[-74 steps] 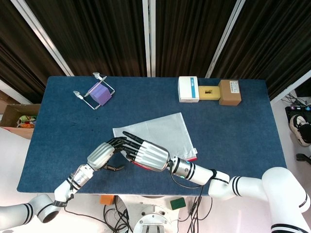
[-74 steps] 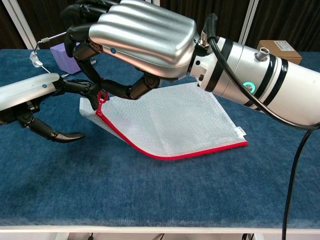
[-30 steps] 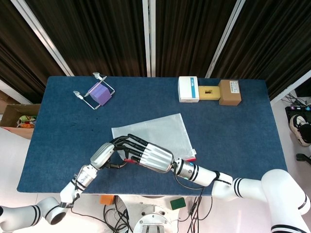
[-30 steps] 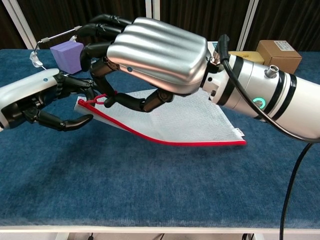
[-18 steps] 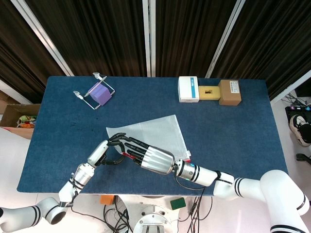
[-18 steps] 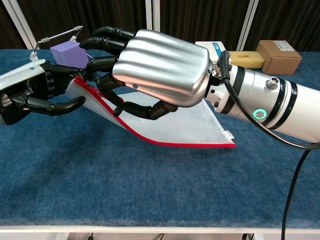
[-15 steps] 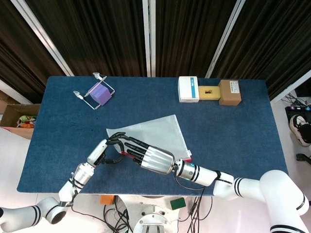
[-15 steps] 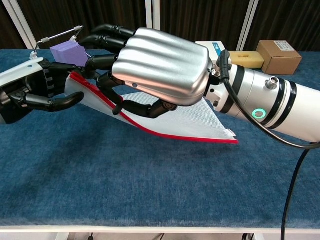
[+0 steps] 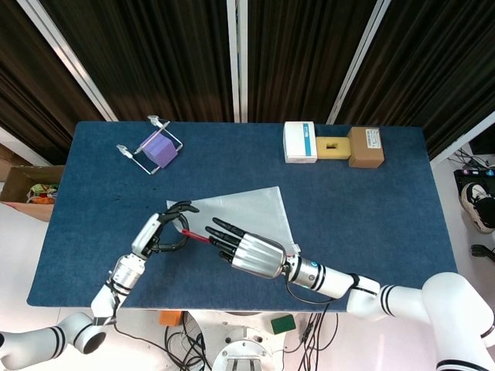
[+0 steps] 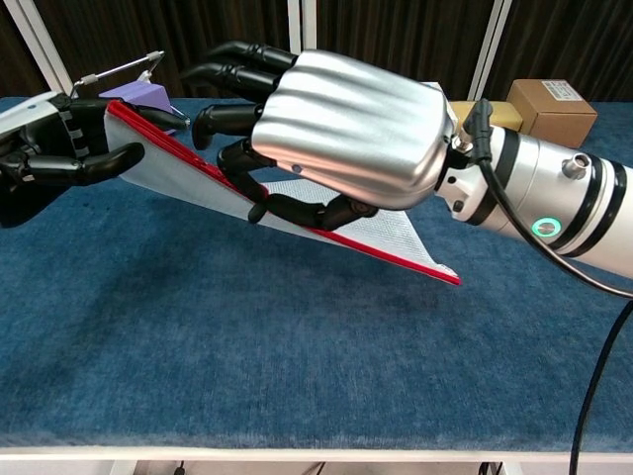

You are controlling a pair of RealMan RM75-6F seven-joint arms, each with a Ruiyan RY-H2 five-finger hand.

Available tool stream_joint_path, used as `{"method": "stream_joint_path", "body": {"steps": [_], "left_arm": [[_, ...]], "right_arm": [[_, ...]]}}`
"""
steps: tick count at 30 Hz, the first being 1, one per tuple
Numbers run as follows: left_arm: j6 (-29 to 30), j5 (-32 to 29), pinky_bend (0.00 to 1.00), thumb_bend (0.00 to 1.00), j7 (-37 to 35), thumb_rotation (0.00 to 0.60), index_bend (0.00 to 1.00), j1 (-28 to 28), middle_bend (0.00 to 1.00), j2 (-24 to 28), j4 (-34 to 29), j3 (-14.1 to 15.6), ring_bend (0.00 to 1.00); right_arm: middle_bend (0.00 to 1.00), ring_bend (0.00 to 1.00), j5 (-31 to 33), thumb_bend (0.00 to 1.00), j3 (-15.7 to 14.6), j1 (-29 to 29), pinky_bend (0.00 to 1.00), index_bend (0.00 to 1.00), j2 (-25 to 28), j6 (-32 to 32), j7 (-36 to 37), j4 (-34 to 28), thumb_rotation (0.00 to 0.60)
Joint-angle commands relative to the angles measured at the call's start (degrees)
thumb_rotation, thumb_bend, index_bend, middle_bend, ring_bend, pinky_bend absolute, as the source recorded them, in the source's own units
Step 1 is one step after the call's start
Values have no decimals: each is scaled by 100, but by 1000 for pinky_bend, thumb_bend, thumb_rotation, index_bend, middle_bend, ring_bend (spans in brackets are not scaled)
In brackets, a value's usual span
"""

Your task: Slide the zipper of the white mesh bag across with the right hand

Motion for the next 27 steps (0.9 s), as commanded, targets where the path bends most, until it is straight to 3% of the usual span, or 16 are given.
{"method": "stream_joint_path", "body": {"steps": [1,15,27], "left_arm": [[39,-21,151,490,151,600,634,31,275,-24,106,-26,124],[103,-190,151,493,521,600,637,234,275,-71,445,-66,124],[127,-168,150,494,759,600,640,327,275,-128,531,-56,124]], "right_arm": [[254,2,5,503,-95,-154,0,768,194,76,-110,-183,600],[254,1,275,504,-817,-1438,0,768,1102,666,-194,-512,600],[252,0,439,504,-1005,-2221,0,768,1453,1032,23,-227,600]]}}
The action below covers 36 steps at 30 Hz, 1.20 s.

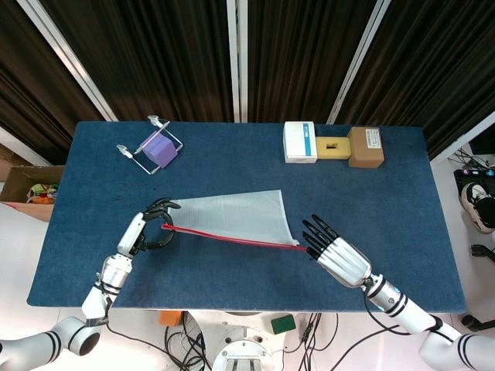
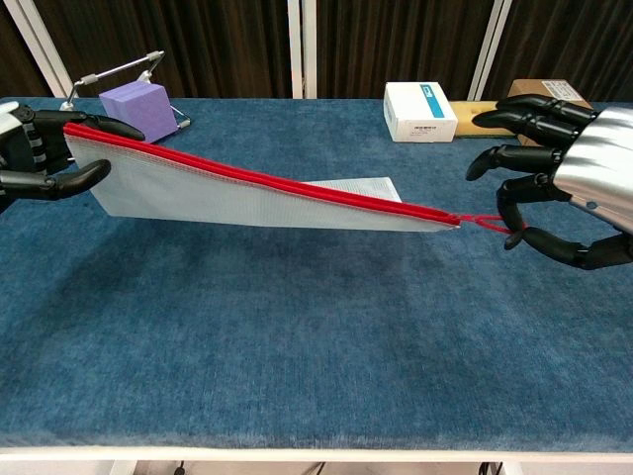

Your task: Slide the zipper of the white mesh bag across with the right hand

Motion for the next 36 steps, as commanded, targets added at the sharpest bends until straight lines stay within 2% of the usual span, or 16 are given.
{"method": "stream_joint_path", "body": {"steps": [1,6,9,10,11,15,17,19,21,24,26,30,36], "left_arm": [[2,19,150,494,46,600,640,3,275,-18,-3,-2,124],[7,54,150,494,210,600,641,0,275,-59,10,-7,123],[8,77,150,485,481,600,614,0,273,-87,66,1,123],[1,113,150,480,716,600,597,-9,270,-99,105,24,121],[-10,151,149,459,911,600,530,-19,257,-95,123,52,115],[-156,260,143,370,1921,600,214,-54,173,76,-21,193,81],[-289,225,138,331,2548,600,134,-47,135,257,-254,255,62],[-415,114,136,295,3260,600,101,-11,113,491,-571,290,51],[-456,-12,134,231,3858,600,73,47,96,690,-860,291,43],[-396,-259,133,179,4774,600,73,187,95,1083,-1370,249,43],[-293,-378,132,157,5130,600,74,272,95,1302,-1579,196,43],[5,-664,134,152,5700,600,101,486,114,1770,-1783,41,44],[393,-1112,133,153,6186,600,170,915,136,2425,-1821,-55,44]], "right_arm": [[252,0,-16,504,6,-66,0,767,22,42,49,48,600],[251,0,-80,504,57,-126,0,765,17,24,115,99,600],[231,0,-20,501,83,-162,0,726,26,-69,168,58,600],[211,0,8,492,98,-170,0,681,31,-128,163,18,600],[195,0,31,484,111,-174,0,640,33,-178,154,-17,600],[118,0,225,347,183,-181,0,332,46,-481,112,-245,600],[77,0,361,262,243,-190,0,189,48,-628,100,-386,600],[31,0,516,185,298,-194,0,61,76,-789,116,-533,600],[6,0,664,148,357,-198,0,10,140,-911,133,-667,600],[0,0,878,88,513,-242,0,0,335,-915,196,-877,600],[0,0,982,79,619,-296,0,0,475,-814,261,-975,600],[31,0,1289,131,864,-511,6,0,864,-502,232,-1154,600],[101,0,2104,187,984,-1054,111,0,1720,-312,255,-1676,600]]}}
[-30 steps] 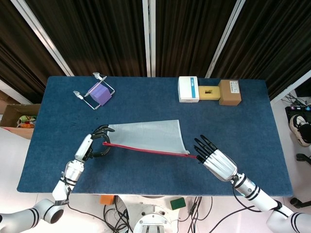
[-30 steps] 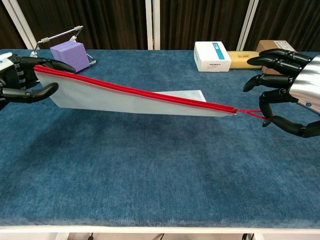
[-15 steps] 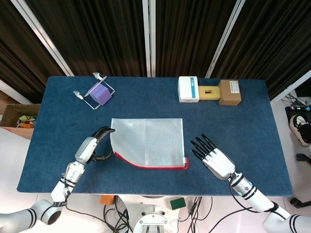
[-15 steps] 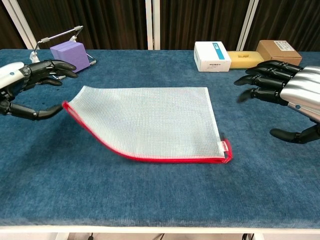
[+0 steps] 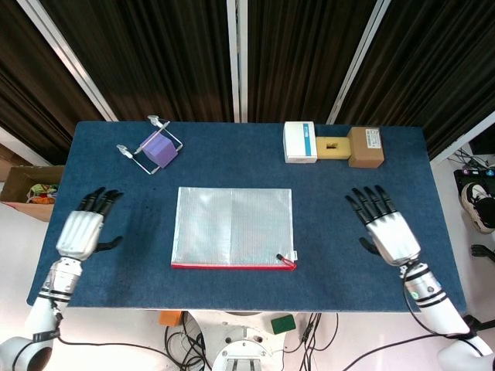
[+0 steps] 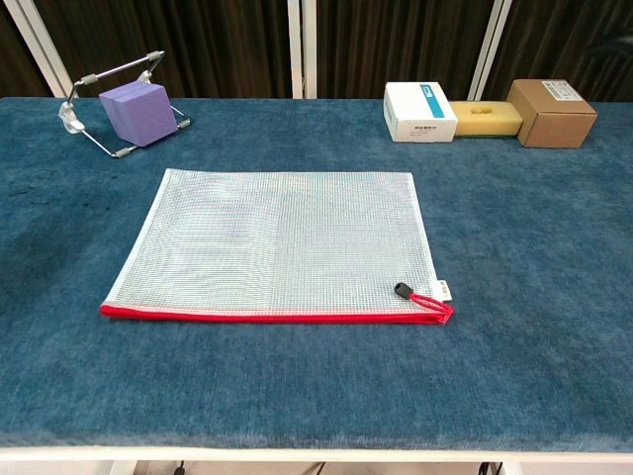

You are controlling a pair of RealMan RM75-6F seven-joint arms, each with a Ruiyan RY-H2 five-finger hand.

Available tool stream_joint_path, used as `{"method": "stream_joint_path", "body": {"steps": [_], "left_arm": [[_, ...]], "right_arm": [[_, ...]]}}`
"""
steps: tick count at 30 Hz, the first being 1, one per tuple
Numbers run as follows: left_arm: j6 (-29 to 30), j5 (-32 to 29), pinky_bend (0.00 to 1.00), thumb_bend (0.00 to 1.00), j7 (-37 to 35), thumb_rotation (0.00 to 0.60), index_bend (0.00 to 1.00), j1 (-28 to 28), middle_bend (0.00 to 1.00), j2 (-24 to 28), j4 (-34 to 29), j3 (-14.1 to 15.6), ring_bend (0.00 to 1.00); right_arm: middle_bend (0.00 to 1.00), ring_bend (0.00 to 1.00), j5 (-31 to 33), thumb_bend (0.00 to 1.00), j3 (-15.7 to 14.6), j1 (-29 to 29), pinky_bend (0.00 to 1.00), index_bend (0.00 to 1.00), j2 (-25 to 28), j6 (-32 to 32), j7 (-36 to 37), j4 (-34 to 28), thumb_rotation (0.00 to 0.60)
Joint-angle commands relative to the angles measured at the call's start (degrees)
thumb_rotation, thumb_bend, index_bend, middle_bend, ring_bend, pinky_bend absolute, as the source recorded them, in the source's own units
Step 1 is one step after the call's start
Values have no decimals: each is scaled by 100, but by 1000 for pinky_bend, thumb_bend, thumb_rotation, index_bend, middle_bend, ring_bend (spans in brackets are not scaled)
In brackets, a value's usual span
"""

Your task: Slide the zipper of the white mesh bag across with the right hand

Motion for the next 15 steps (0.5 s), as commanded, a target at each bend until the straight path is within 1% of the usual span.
{"method": "stream_joint_path", "body": {"steps": [1,4,7,12,15], "left_arm": [[251,-281,133,153,144,600,172,323,136,352,-120,-52,44],[410,-446,133,154,44,600,172,618,136,593,-252,13,44],[691,-489,133,154,58,600,172,935,136,772,-396,106,44],[1200,-266,133,154,84,600,185,1388,136,860,-681,293,44],[1302,-57,132,154,105,600,188,1520,136,850,-791,408,44]], "right_arm": [[103,0,553,188,66,-407,112,0,584,102,73,-462,600],[95,0,893,188,25,-771,103,0,948,249,434,-813,600],[82,0,1012,189,-65,-1131,71,0,1131,477,738,-922,600],[75,0,1014,188,-151,-1679,47,0,1044,987,995,-793,600],[75,0,917,188,-138,-1869,45,0,918,1216,1073,-643,600]]}}
